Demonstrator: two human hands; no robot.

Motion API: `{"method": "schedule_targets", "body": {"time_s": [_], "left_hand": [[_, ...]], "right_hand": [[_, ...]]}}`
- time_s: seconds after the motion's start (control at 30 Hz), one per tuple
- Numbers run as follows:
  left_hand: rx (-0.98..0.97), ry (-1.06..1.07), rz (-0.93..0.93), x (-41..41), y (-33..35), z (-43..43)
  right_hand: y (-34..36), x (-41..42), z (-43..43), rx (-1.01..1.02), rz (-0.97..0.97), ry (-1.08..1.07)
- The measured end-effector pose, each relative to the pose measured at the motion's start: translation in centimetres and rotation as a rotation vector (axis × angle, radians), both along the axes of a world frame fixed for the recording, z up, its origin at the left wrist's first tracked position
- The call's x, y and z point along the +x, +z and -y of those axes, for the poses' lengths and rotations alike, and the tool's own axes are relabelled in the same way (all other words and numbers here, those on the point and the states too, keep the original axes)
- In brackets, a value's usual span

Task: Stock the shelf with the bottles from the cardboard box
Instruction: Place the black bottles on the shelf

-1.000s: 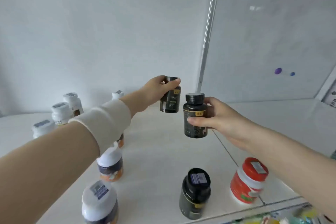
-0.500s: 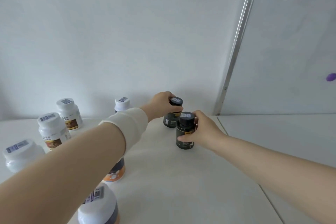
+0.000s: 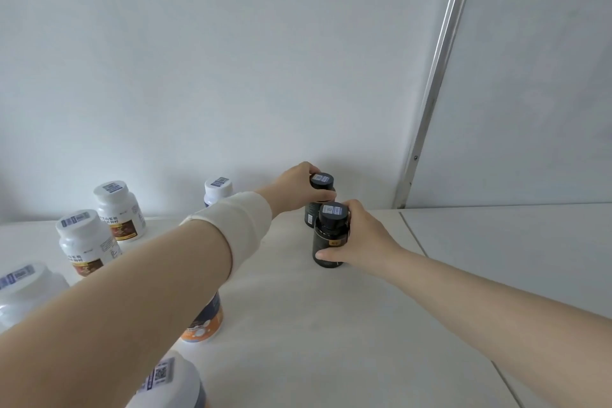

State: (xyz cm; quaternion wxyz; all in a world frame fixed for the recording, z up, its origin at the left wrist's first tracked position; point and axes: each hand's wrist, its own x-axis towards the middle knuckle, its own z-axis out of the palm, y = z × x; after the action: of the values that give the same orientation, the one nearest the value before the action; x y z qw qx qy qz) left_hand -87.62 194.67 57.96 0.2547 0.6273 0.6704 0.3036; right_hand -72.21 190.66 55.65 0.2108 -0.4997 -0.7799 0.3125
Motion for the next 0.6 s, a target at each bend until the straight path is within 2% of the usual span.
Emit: {"method": "schedule_targets", "body": {"time_s": [0.07,0.13,0.27,0.37,0.5,0.6], "left_hand": [[-0.029,-0.001,-0.030,-0.1,0.3,0.1],[-0.053,-0.027,-0.149,-0.4,1.1,0.7],[-0.088,-0.036,-0.439,-1.0,3.8,3.8],[-0.009,-0.026,-0.720,-0.9,6.4,7.9],[0.192,-0.032,-1.289,0.5,8.7,14.3],[0.217,0.018,-1.424,1.3,9.3,19.6]], "right_hand": [[0.3,0.2,0.1,-0.025,0.005,0.011],[1.0,0.6,0.3,-0.003,0.031,0.028],[3.1,2.2,2.0,0.158,0.236,0.025],[5.0,3.6,4.4,0.327,0.435,0.064],[7.2,4.4,8.3,0.550,0.619,0.096],[8.1,4.2,11.7,0.635,0.655,0.116]]}}
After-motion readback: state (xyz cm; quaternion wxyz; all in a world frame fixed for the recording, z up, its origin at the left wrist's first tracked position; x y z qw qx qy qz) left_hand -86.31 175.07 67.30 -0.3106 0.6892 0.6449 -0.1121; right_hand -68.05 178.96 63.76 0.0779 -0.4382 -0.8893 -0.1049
